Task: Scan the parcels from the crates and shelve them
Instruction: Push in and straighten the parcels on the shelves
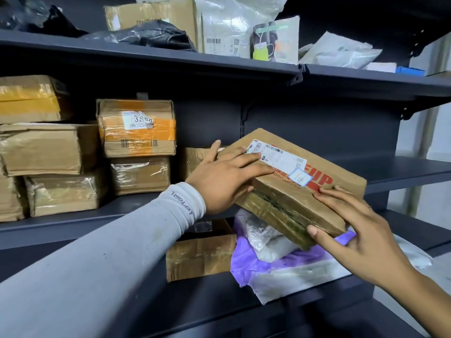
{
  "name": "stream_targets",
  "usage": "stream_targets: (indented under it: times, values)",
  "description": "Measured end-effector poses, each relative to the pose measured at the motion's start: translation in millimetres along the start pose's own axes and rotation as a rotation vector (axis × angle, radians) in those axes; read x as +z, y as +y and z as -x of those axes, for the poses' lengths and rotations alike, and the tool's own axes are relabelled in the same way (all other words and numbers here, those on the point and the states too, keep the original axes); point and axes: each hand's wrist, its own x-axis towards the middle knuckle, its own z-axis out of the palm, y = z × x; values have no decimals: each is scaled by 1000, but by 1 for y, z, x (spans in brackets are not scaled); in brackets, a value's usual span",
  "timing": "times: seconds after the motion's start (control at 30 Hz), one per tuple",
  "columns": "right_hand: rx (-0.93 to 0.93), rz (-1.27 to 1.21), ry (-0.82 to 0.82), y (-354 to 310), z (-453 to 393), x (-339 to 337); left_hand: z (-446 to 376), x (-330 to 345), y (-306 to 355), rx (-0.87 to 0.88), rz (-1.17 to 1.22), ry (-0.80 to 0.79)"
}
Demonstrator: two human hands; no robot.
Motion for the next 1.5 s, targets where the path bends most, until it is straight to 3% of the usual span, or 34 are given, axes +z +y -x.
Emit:
stream_targets:
  times: [0.4, 0.6, 0.83, 1.0, 1.23, 1.5]
  values:
    - [80, 111, 80, -2, -11, -6, -17, 44, 23, -137, 217, 260]
    - [211, 317, 58, -20, -31, -7, -40, 59, 29, -336, 244, 130]
    - [411, 447, -49, -42, -90, 6, -49, 75, -1, -441, -93, -96]
    - [453, 514, -75, -49, -106, 18, -50, 72, -4, -487, -221, -246]
    - [426, 541, -49, -53, -103, 23, -34, 66, -10, -536, -274, -233]
    - [335, 566, -130, -53, -134, 56, -16, 61, -17, -557, -239, -208]
